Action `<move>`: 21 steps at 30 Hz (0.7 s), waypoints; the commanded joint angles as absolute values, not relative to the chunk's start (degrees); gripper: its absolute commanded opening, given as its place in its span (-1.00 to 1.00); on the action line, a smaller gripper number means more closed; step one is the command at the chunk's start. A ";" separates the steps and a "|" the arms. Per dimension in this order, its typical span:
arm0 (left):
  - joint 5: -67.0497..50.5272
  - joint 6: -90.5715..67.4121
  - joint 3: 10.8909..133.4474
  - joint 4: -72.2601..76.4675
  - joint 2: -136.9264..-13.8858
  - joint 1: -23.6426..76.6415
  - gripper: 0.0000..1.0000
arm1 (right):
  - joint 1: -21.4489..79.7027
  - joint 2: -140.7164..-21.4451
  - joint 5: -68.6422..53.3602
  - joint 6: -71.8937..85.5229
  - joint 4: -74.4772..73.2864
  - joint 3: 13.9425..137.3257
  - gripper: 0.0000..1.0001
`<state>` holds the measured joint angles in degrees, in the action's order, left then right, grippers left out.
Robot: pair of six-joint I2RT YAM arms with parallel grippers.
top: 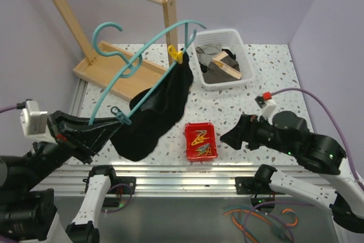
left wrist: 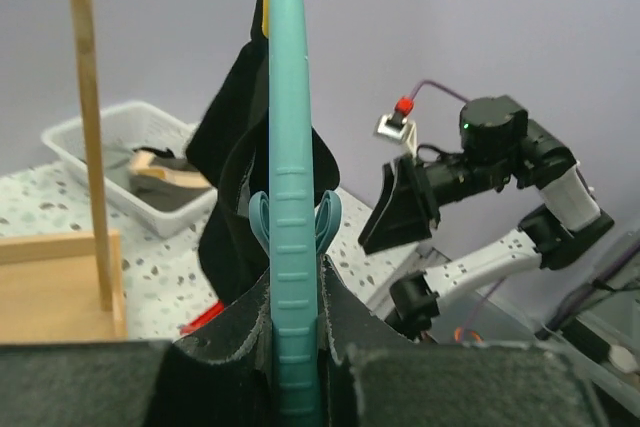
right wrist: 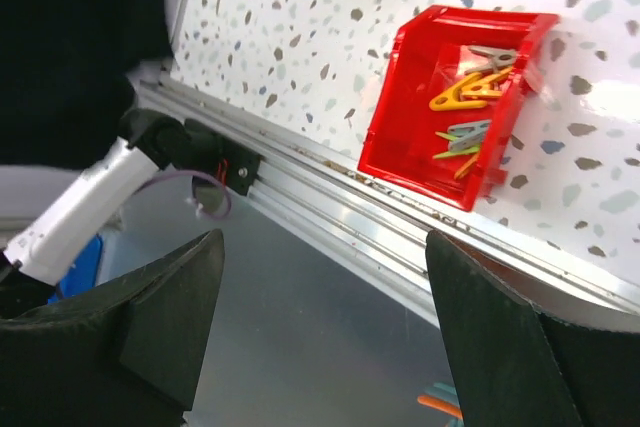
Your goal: Remove the underwear clipped to the hanger
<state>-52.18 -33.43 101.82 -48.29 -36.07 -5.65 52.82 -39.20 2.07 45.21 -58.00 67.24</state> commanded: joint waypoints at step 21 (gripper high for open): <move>-56.00 -30.41 70.15 -39.20 -23.12 -13.09 -1.00 | 52.65 -30.58 12.31 55.38 -64.69 64.69 0.78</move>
